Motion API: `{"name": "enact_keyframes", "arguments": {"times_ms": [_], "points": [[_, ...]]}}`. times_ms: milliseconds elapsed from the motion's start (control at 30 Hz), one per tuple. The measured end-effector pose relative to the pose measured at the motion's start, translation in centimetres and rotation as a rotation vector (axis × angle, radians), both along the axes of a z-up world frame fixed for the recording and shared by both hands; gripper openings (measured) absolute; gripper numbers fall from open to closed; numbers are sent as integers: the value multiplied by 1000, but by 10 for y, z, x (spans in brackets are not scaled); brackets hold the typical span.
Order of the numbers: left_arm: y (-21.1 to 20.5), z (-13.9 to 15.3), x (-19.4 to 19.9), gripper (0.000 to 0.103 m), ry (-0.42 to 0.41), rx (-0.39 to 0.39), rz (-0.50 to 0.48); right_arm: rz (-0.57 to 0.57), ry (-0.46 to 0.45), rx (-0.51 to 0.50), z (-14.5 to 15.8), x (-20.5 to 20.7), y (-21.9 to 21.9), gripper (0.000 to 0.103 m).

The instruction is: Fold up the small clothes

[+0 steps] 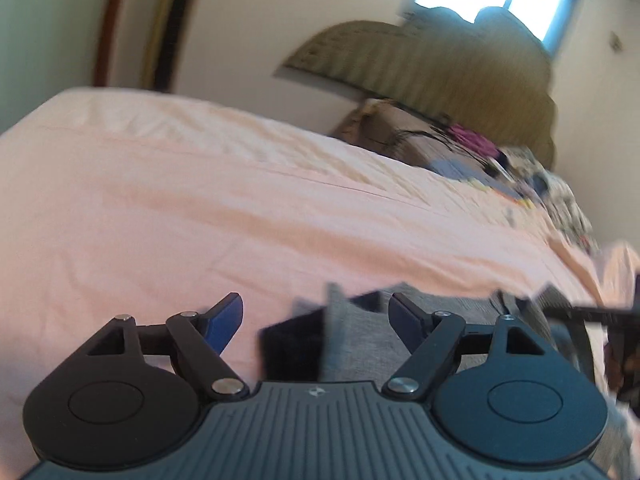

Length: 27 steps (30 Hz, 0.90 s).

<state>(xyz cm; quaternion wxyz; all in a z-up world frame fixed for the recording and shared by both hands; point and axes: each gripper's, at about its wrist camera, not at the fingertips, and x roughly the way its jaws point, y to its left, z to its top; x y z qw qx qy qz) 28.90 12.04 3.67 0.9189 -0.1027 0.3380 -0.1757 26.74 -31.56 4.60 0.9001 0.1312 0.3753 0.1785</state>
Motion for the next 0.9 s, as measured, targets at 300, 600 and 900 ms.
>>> {"name": "enact_keyframes", "arguments": {"times_ms": [300, 600, 900], "points": [[-48, -6, -2, 5, -34, 253, -88, -26, -8, -11, -4, 2, -4, 11], [-27, 13, -7, 3, -161, 294, 76, -121, -140, 94, 18, -7, -34, 10], [-30, -22, -10, 8, -91, 391, 171, -198, 9, 141, -30, 0, -41, 41]]}}
